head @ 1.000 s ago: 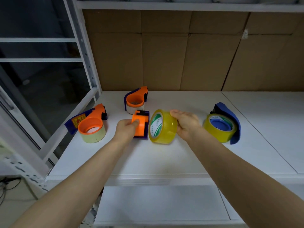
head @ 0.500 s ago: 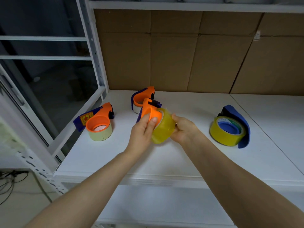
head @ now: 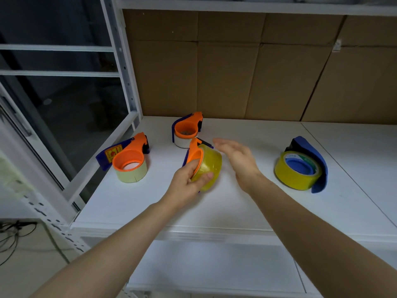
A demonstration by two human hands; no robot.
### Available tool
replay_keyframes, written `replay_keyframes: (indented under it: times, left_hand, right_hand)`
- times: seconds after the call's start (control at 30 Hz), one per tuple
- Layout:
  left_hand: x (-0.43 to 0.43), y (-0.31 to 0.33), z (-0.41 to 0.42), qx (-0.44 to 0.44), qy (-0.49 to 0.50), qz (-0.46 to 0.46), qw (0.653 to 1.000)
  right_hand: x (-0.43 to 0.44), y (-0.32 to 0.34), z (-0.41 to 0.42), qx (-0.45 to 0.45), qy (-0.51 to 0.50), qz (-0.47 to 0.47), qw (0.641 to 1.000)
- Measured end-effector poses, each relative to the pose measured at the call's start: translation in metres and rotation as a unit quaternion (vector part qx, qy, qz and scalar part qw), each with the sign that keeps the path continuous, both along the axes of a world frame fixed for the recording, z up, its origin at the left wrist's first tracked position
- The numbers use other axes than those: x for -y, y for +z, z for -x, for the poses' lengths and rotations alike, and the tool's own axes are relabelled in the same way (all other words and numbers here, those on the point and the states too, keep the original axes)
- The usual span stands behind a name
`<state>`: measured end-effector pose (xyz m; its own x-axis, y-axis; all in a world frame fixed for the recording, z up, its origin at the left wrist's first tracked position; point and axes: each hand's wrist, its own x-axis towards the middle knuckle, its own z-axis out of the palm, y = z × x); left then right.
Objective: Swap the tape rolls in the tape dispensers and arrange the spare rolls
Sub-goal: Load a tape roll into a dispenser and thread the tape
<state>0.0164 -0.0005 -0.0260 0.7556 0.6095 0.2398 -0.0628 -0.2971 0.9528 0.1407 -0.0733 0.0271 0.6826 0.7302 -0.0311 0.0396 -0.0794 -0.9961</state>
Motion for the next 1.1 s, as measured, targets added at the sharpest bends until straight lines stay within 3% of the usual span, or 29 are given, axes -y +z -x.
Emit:
replay_keyframes:
  times: [0.07, 0.2, 0.33, 0.47, 0.53, 0.63, 0.73, 0.77, 0.93, 1.1]
  left_hand:
    - [0.000, 0.000, 0.001, 0.005, -0.007, 0.012, 1.000]
    - [-0.002, 0.000, 0.004, 0.008, -0.008, 0.034, 0.999]
    - [0.000, 0.001, 0.007, 0.001, -0.005, 0.029, 1.000]
    - [0.002, 0.006, 0.007, 0.022, 0.059, 0.091, 0.994]
    - [0.003, 0.007, 0.008, 0.025, 0.058, 0.148, 0.987]
    - [0.002, 0.009, 0.011, 0.020, 0.019, 0.207, 0.978]
    - [-0.002, 0.008, 0.013, 0.018, 0.014, 0.228, 0.973]
    - [-0.002, 0.007, 0.013, 0.016, 0.013, 0.229, 0.973]
    - [-0.002, 0.008, 0.013, 0.010, 0.030, 0.216, 0.976]
    - [-0.005, 0.012, 0.010, 0.005, 0.072, 0.212, 0.975]
  right_hand:
    - [0.004, 0.001, -0.003, 0.079, 0.053, 0.022, 0.995]
    - [0.001, -0.001, -0.004, 0.219, 0.048, 0.039, 0.974]
    - [0.000, -0.004, 0.001, 0.443, 0.026, 0.112, 0.889]
    - [-0.003, -0.003, -0.001, 0.505, 0.004, 0.163, 0.848]
    - [-0.005, -0.004, -0.003, 0.508, 0.005, 0.181, 0.842]
    - [-0.010, -0.006, -0.006, 0.455, 0.007, 0.187, 0.871]
    - [-0.016, 0.004, -0.013, 0.256, 0.033, 0.153, 0.954]
    - [-0.017, 0.007, -0.015, 0.200, 0.045, 0.159, 0.966]
    - [-0.017, 0.011, -0.017, 0.262, 0.064, 0.188, 0.944]
    - [-0.019, 0.009, -0.025, 0.166, 0.029, 0.177, 0.970]
